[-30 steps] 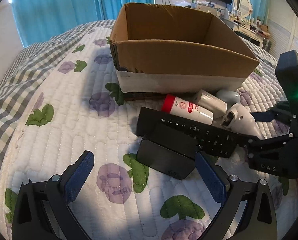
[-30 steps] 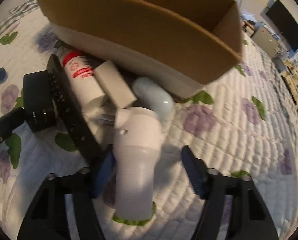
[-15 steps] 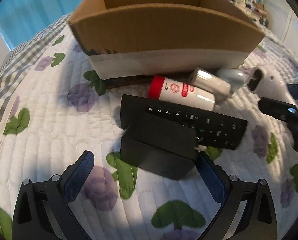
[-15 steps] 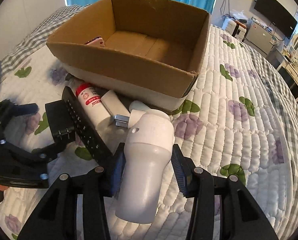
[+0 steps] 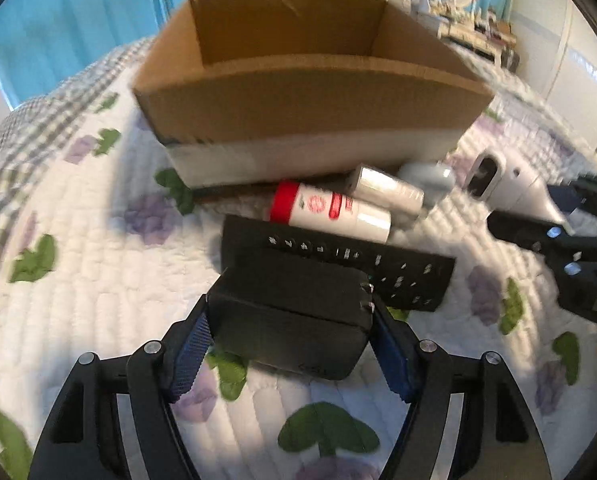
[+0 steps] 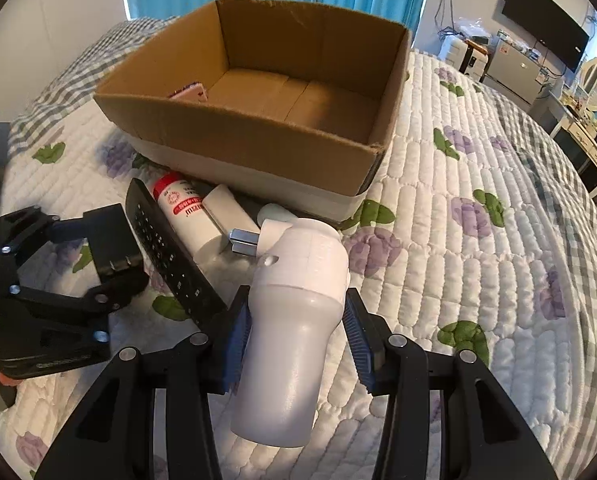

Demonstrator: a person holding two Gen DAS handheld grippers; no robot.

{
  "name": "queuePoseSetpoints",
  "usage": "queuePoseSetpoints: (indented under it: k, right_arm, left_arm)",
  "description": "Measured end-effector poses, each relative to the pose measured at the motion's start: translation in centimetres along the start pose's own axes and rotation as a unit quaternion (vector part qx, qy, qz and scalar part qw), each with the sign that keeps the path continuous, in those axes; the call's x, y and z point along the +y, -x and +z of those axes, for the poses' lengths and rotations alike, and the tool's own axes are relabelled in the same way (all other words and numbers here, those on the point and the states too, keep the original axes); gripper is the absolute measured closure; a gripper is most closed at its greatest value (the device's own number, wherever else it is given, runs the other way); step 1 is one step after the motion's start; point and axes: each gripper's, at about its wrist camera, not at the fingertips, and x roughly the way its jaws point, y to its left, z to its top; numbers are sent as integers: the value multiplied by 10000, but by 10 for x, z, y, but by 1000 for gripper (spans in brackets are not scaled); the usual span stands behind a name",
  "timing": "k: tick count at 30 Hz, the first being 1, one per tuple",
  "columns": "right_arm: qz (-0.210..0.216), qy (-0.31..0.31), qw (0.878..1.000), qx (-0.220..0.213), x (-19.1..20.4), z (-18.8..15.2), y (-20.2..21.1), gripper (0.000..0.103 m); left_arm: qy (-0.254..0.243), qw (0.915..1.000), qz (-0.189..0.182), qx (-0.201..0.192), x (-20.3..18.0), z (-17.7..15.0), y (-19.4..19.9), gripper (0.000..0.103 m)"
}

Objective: Organize rigid objects
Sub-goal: 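Grasp the black charger with the left tool while the right tool grasps the white cylindrical device, then lower the black charger and white device into the box and open both tools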

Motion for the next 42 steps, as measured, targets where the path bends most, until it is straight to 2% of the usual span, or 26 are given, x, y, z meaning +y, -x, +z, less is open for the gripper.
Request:
queuePoseSetpoints:
  k: [7,11,16,21,25,27,35,36,39,42]
  right_arm:
    - [22,4,9990,-446,5,11,42,58]
    - [-89,91,9975,-696,6,32,71,58]
    - [-172,108,9934,-1125,-1,83,113,58]
    - [-271,-1,9867,-1603,-13,139,136,58]
    - [-357,-147,9841,-1736,-26,170,123,58]
    - [-374,-254,9843,-1705,-33,178,105,58]
    - [-229,-505,9896,-1326,-64,172,20,58]
    - [-230,-486,9902,-1285,-66,171,14,58]
    - [-258,-525,9904,-1250,-75,169,7,58]
    - [-249,-603,9889,-1336,-82,168,16,58]
  left_arm:
    - [168,9986,-92,-488,8,16,66,29]
    - [36,9969,-116,-778,11,55,92,29]
    - [39,9924,-130,-1221,15,117,116,29]
    - [76,9899,7,-1415,20,177,101,29]
    - [91,9922,270,-1211,19,205,60,29]
    - [83,9944,263,-1016,18,212,30,29]
    - [-10,9978,119,-652,14,205,-43,29]
    - [-6,9975,121,-693,11,203,-43,29]
    - [-18,9929,219,-1172,9,205,-23,26]
    - [-3,9917,221,-1270,14,205,-2,26]
